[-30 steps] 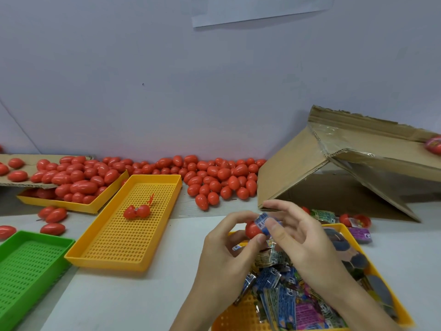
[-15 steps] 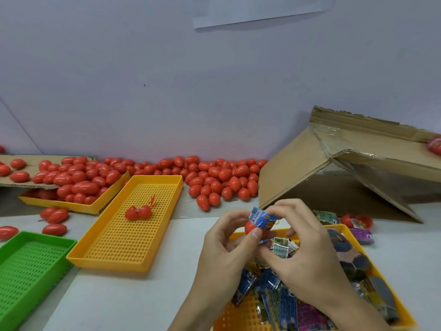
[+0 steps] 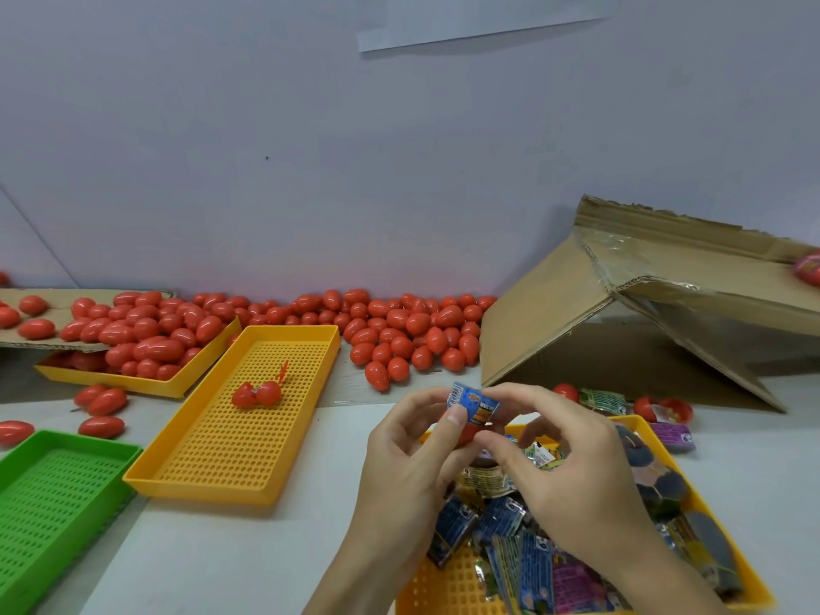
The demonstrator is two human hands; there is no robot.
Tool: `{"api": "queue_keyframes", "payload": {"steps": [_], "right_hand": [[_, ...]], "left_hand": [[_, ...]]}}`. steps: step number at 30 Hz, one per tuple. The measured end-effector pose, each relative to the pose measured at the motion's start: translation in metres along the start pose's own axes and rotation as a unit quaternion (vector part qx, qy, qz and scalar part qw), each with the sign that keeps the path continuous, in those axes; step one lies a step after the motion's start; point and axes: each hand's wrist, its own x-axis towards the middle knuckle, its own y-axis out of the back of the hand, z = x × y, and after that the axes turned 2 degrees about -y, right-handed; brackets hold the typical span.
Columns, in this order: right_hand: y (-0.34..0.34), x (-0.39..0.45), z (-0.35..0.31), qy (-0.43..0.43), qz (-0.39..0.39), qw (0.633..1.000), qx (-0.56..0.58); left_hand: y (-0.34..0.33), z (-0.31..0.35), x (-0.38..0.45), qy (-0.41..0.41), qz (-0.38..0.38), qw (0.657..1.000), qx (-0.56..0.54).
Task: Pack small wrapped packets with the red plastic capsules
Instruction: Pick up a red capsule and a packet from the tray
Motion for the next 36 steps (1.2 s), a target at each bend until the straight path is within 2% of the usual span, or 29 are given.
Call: {"api": "queue_keyframes", "payload": {"steps": [7,15,23,29,36], "right_hand": [[-0.0023,-0.0006,0.0003,0.016,-0.002,0.999,-0.032],[-0.0038,-0.0030,0.0052,0.012,-0.010,0.993,-0.118],[-0.0049,-0.0044,0.0020,0.018,0.008,0.993,-0.120],[-0.0050,-0.0026,-0.0004,0.026,-0.014,0.997,-0.076],[-0.0030,-0.0024,0.0011,0.036,0.004,0.995,-0.088]], "left_hand": [[0.0005,-0.0005,0.0005,0.005,0.005,1.000,0.024],[0.0017,-0.0047,-0.0022,-0.045,-0.009,0.990,0.132],[0.0002,-0.0070,-0.0006,-0.043,0.002,0.992,0.120],[0.0002,-0.0071,-0.0014,-0.032,0.006,0.994,0.102],[0.0000,-0.0070,-0.0013,0.001,-0.028,0.992,0.125]]}}
